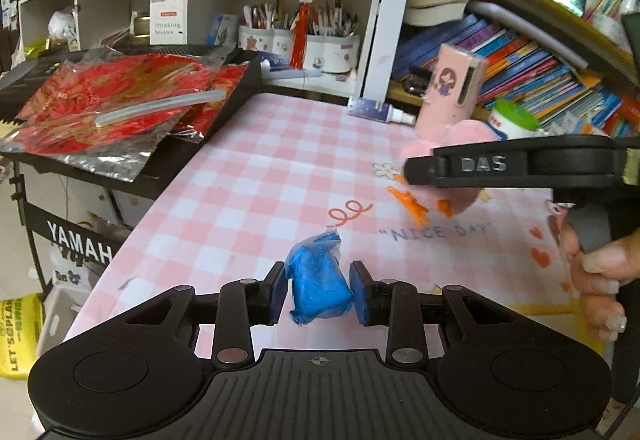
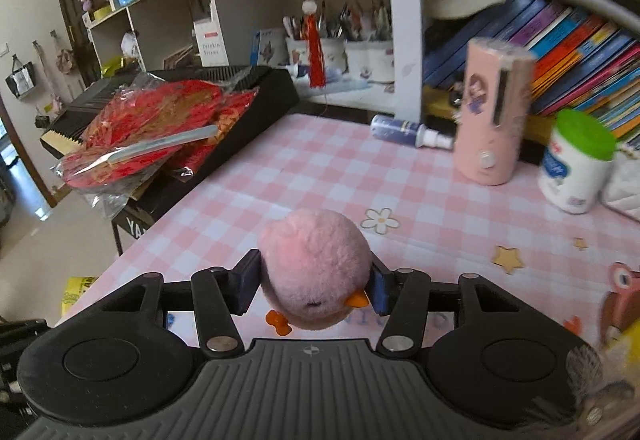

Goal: Organize objects
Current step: 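Grasp the pink plush chick with the right tool while the left tool grasps the blue toy, then carry the pink chick and blue toy over the yellow box with both tools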

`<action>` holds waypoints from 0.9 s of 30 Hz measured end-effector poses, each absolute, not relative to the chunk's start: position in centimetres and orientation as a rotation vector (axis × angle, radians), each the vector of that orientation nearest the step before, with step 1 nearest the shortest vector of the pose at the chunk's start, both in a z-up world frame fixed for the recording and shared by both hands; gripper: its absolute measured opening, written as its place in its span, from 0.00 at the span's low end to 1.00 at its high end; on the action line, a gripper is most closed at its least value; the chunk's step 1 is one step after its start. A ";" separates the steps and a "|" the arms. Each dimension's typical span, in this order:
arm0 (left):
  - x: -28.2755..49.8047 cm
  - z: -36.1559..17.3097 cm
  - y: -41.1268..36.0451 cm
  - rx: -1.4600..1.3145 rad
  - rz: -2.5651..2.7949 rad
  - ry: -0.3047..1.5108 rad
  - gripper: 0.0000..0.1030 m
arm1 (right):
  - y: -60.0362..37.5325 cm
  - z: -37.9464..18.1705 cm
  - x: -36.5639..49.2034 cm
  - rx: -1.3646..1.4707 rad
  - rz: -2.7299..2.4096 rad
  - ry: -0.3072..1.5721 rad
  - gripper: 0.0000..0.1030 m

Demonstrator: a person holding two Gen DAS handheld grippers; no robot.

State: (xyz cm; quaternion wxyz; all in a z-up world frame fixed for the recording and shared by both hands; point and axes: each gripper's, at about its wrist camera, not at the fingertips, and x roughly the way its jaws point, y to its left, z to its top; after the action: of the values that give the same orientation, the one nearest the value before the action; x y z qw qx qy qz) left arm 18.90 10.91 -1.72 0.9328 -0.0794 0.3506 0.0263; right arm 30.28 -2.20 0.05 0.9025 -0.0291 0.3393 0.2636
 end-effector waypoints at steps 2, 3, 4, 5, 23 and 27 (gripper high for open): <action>17.6 -1.2 10.9 -0.165 0.037 0.710 0.31 | -3.0 0.8 28.7 -0.066 0.528 0.682 0.49; 16.9 -1.0 10.8 -0.165 0.029 0.705 0.31 | -3.5 1.2 27.7 -0.067 0.518 0.674 0.49; 16.2 -0.8 10.8 -0.167 0.020 0.700 0.31 | -4.0 1.5 26.9 -0.066 0.509 0.669 0.49; 15.5 -0.6 10.8 -0.170 0.012 0.695 0.31 | -4.4 1.7 26.2 -0.066 0.504 0.667 0.49; 5.3 1.0 9.8 -0.133 -0.111 0.675 0.31 | -9.7 1.4 10.6 -0.076 0.371 0.706 0.49; 3.5 0.7 9.5 -0.119 -0.131 0.690 0.30 | -10.2 0.5 8.0 -0.084 0.343 0.736 0.49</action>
State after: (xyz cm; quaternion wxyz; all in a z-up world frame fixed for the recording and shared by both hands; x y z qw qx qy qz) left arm 3.51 9.46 0.69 0.9372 -0.0585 0.3378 -0.0641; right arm 7.98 -10.25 0.54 0.9178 -0.0406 0.3579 0.1670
